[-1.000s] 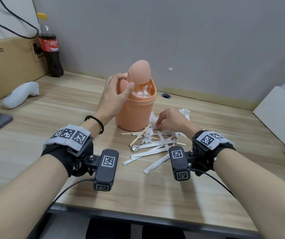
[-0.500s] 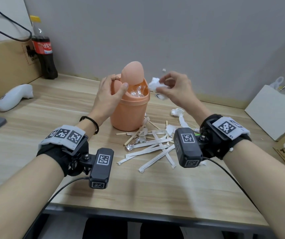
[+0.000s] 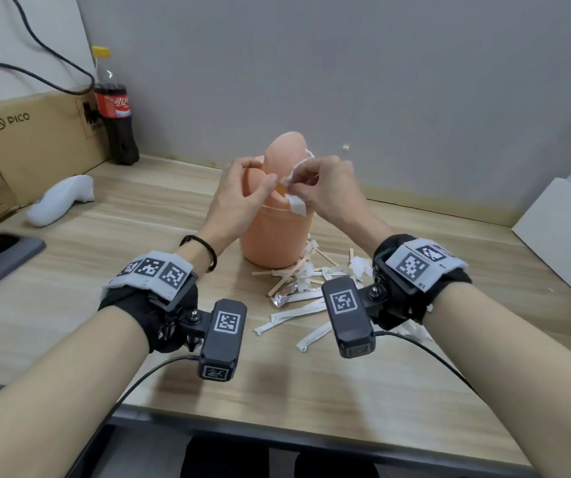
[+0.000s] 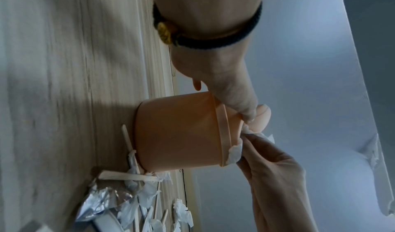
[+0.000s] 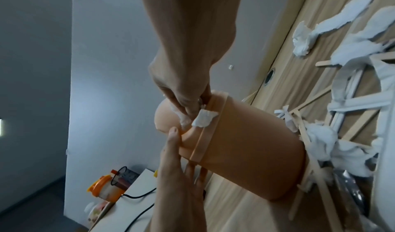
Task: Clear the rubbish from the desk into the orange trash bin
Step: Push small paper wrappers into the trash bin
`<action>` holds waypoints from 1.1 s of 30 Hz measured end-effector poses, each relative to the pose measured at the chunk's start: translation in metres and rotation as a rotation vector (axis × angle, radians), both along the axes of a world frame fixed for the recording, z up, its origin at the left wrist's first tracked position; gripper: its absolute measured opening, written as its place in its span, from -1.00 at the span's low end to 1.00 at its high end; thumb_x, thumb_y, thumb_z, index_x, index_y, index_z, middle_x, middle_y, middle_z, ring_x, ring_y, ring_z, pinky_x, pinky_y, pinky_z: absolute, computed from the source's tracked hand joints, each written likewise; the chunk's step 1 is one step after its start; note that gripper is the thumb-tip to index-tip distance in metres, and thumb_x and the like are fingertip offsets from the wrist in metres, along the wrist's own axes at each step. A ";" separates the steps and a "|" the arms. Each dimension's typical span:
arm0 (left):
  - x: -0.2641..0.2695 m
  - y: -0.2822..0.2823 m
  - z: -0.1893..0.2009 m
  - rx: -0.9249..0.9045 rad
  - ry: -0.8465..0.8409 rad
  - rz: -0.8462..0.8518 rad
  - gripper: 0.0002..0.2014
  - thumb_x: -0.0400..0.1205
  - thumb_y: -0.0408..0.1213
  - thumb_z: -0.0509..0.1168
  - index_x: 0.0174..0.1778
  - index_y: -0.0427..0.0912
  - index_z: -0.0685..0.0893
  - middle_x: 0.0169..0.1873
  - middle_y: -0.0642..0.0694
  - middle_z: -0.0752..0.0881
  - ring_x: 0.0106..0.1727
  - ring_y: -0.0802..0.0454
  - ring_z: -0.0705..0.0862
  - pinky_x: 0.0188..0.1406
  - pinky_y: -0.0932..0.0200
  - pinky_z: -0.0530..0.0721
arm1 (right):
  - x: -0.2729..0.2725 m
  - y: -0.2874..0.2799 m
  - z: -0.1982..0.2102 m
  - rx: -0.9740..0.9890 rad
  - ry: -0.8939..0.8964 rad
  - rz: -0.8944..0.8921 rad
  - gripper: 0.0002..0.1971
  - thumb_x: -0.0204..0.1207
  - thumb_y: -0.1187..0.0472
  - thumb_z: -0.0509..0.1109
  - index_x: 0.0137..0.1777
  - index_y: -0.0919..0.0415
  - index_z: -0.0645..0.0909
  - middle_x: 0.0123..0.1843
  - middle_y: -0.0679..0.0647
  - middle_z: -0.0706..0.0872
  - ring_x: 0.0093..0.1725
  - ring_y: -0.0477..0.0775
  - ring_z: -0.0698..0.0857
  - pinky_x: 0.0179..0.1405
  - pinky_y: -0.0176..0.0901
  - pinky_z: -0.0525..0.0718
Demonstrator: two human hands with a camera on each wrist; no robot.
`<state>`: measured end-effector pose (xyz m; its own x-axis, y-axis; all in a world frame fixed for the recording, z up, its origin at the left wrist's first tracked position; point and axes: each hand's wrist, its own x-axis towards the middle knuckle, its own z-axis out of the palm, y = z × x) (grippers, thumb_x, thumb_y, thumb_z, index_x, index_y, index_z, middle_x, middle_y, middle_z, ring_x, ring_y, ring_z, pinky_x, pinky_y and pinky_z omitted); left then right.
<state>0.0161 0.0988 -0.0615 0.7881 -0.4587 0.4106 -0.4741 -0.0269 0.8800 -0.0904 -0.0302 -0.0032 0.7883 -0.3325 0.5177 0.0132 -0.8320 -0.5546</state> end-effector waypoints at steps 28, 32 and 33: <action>0.003 -0.003 -0.002 -0.029 0.039 -0.014 -0.64 0.48 0.31 0.33 0.15 0.35 0.52 0.26 0.02 0.65 0.32 0.07 0.64 0.36 -0.09 0.62 | -0.027 -0.007 0.025 -0.335 0.404 0.275 -0.65 0.71 -0.02 0.15 0.40 -0.05 0.61 0.26 -0.09 0.69 0.15 -0.06 0.64 0.21 -0.12 0.58; 0.005 -0.002 -0.002 -0.032 0.048 -0.023 -0.56 0.44 0.33 0.33 0.19 0.29 0.53 0.26 0.00 0.66 0.33 0.09 0.63 0.40 -0.02 0.59 | -0.021 -0.007 0.023 -0.406 0.527 0.229 -0.62 0.74 -0.01 0.02 0.38 0.02 0.58 0.23 0.14 0.70 0.14 0.15 0.62 0.15 0.10 0.54; 0.006 -0.002 -0.002 -0.027 0.046 -0.023 -0.54 0.45 0.32 0.33 0.21 0.25 0.53 0.27 0.01 0.66 0.32 0.10 0.63 0.39 0.00 0.59 | -0.019 -0.007 0.022 -0.426 0.559 0.222 -0.63 0.74 0.04 0.01 0.32 0.10 0.58 0.17 0.20 0.70 0.09 0.20 0.62 0.12 0.14 0.55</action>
<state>0.0218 0.0964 -0.0635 0.7958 -0.4659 0.3868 -0.4334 0.0079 0.9012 -0.1091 -0.0368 0.0190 0.9977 0.0059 0.0679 0.0166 -0.9874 -0.1572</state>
